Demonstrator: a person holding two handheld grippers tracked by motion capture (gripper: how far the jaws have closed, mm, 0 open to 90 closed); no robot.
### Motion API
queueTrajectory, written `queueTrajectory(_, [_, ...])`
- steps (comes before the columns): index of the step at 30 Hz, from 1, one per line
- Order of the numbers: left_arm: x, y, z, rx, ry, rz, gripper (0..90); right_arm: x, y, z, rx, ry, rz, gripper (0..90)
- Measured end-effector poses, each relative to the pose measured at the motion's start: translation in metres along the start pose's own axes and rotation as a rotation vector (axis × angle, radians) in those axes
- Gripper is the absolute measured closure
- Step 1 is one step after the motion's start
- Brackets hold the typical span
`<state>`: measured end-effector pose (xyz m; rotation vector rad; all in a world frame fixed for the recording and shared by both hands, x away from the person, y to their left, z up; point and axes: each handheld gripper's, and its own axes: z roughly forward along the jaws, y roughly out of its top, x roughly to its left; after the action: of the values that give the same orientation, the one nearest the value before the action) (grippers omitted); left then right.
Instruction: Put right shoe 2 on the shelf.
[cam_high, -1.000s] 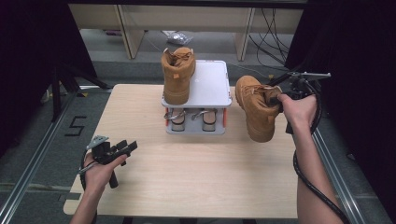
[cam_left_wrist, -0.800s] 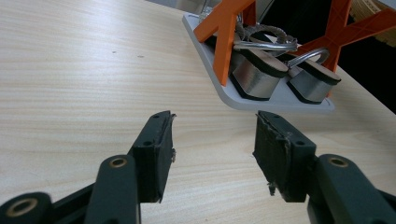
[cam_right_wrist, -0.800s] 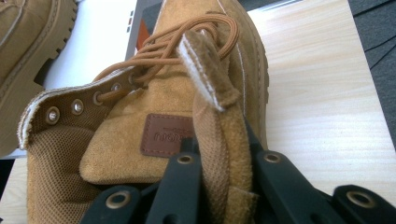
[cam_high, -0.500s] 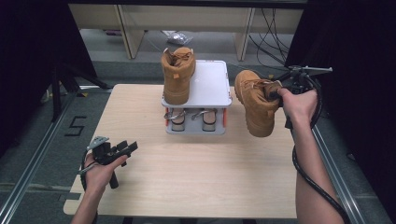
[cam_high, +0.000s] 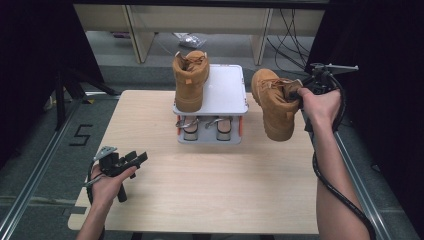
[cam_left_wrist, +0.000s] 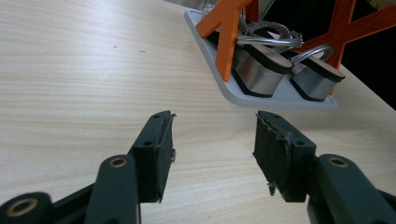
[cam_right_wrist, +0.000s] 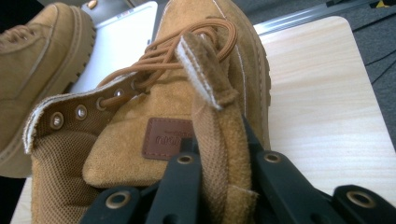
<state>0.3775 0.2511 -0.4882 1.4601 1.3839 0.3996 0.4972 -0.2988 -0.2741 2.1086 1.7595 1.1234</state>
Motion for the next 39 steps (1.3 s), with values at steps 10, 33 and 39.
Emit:
queueTrajectory(10, [0.001,0.0,-0.001,-0.003,-0.001,0.0,46.2,0.01,0.005,0.0,-0.013,0.012,-0.005,84.6])
queueTrajectory(33, [0.004,0.0,-0.003,-0.007,-0.003,-0.002,46.2,0.028,0.014,0.0,-0.03,0.036,-0.019,84.5])
queueTrajectory(39, [0.004,0.0,-0.003,-0.006,-0.001,-0.001,46.2,0.036,0.016,0.0,-0.03,0.05,-0.017,84.5])
